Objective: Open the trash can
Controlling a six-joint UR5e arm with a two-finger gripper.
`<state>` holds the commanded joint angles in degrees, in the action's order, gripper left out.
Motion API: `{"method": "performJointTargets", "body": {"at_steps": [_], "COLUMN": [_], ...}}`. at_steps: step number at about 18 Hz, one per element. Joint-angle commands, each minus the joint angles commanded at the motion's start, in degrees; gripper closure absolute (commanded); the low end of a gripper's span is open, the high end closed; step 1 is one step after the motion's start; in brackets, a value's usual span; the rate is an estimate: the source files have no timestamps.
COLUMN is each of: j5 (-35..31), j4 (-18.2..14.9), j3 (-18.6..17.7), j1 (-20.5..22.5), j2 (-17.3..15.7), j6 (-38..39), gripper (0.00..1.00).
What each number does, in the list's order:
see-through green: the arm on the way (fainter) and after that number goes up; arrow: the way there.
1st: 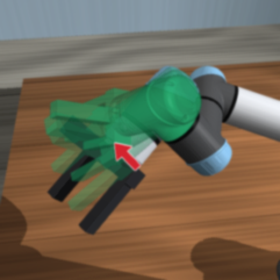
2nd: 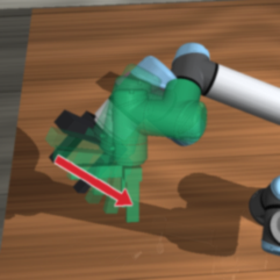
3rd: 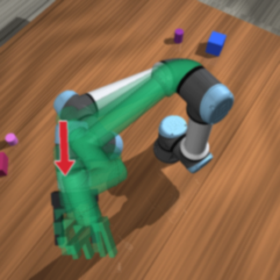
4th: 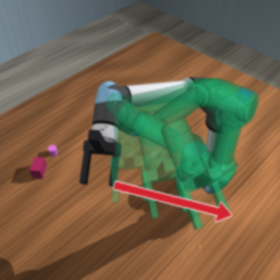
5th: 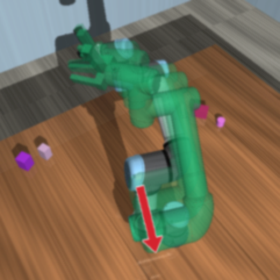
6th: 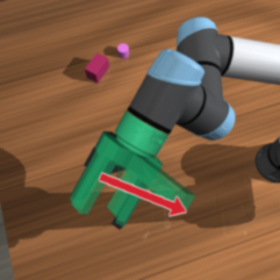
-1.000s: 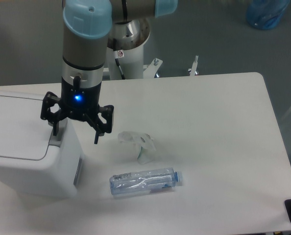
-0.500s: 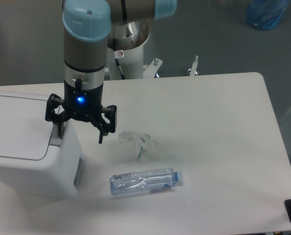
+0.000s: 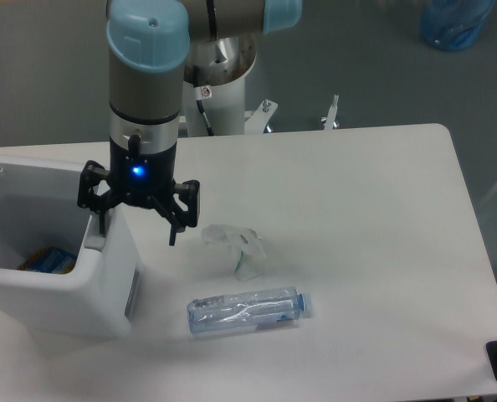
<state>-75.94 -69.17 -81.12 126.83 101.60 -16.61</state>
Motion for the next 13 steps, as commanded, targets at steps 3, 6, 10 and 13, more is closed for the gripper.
{"method": "performJointTargets", "body": {"at_steps": [3,6,10,13], "j5": [-0.09,-1.92,-3.77,-3.95], "j4": [0.96,1.06,1.14,1.23], "j3": [0.09,-0.17,-0.88,-0.44], "j1": [0.61,3.24,8.42,13.7], "j2": [0.17,0.18,0.7,2.28], "j6": [-0.44,-2.89,-9.91,-18.78], "gripper": [0.0,0.0,0.0,0.0]}}
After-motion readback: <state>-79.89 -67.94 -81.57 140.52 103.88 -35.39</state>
